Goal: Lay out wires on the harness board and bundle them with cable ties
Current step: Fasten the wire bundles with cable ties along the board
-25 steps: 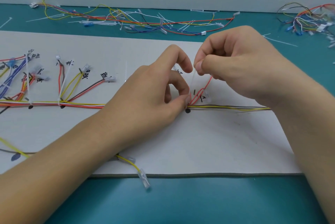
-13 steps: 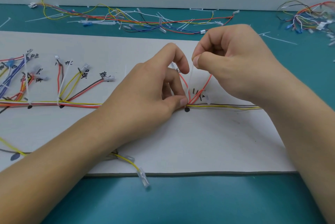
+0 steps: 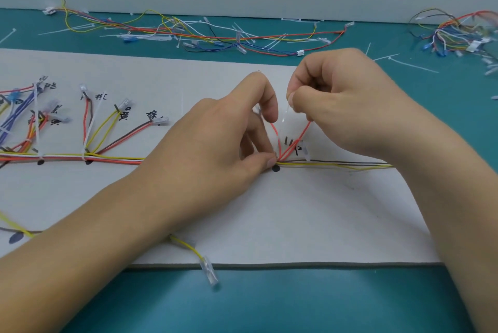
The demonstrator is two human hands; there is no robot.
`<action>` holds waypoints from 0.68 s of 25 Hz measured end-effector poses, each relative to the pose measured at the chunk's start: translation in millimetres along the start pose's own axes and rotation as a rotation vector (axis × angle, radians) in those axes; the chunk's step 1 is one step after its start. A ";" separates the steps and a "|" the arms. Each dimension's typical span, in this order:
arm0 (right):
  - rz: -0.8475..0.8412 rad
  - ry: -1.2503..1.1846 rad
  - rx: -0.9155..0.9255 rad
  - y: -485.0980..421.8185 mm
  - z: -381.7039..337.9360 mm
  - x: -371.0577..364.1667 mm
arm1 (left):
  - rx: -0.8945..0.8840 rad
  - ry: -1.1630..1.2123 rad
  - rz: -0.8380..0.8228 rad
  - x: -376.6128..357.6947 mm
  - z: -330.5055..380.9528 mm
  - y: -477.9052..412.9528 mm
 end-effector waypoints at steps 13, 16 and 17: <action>-0.370 0.363 0.221 28.7 -24.0 -20.8 | 0.110 -0.333 -0.212 73.8 -66.9 14.4; -0.360 0.325 0.176 25.9 -21.2 -19.6 | 0.095 -0.334 -0.241 70.0 -61.5 13.1; -0.356 0.320 0.159 24.6 -20.5 -19.5 | 0.081 -0.339 -0.235 68.7 -59.7 13.1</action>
Point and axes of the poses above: each hand's wrist, its own y-axis away from the middle knuckle, its own x-axis out of the back of the hand, z = x × y, the point moved 3 cm from there along -y, towards the middle knuckle, and after that the axes turned 3 degrees about -y, right-handed, at the moved point
